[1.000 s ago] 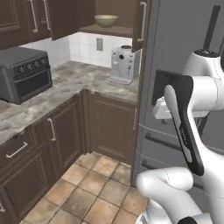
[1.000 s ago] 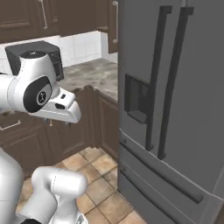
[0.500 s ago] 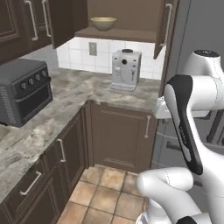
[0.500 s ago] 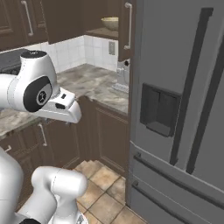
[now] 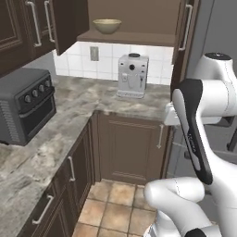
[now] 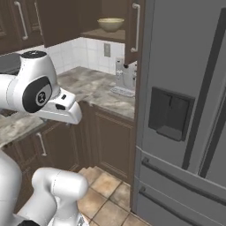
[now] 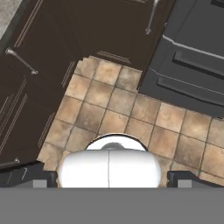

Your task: Pick up the bowls from the cabinet and place each bowl in front of a stool on the dining counter.

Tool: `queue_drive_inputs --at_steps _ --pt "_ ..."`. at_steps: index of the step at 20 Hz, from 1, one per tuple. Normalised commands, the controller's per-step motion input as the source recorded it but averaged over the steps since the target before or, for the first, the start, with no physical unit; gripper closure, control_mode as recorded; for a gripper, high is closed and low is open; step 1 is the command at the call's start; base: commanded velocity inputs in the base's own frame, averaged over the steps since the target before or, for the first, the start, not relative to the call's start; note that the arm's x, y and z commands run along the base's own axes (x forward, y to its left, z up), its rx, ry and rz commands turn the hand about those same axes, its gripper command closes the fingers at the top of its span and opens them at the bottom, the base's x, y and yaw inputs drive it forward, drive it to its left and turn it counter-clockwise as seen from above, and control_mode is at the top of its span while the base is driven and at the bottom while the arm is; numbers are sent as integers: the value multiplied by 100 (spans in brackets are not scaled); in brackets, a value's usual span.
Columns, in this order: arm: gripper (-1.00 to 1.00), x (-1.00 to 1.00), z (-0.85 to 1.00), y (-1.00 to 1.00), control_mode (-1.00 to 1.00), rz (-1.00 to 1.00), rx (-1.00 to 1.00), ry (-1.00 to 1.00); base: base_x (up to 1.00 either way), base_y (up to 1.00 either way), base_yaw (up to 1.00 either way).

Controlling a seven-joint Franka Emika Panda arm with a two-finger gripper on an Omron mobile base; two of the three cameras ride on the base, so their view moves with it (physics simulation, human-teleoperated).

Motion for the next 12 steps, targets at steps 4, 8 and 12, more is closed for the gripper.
queue_drive_inputs --at_steps 4,8,12 --pt "-100 0 0 0 100 0 0 0 57 4 -5" --pt "-100 0 0 0 100 0 0 0 61 20 -9" --pt "-100 0 0 0 100 0 0 0 75 29 -8"
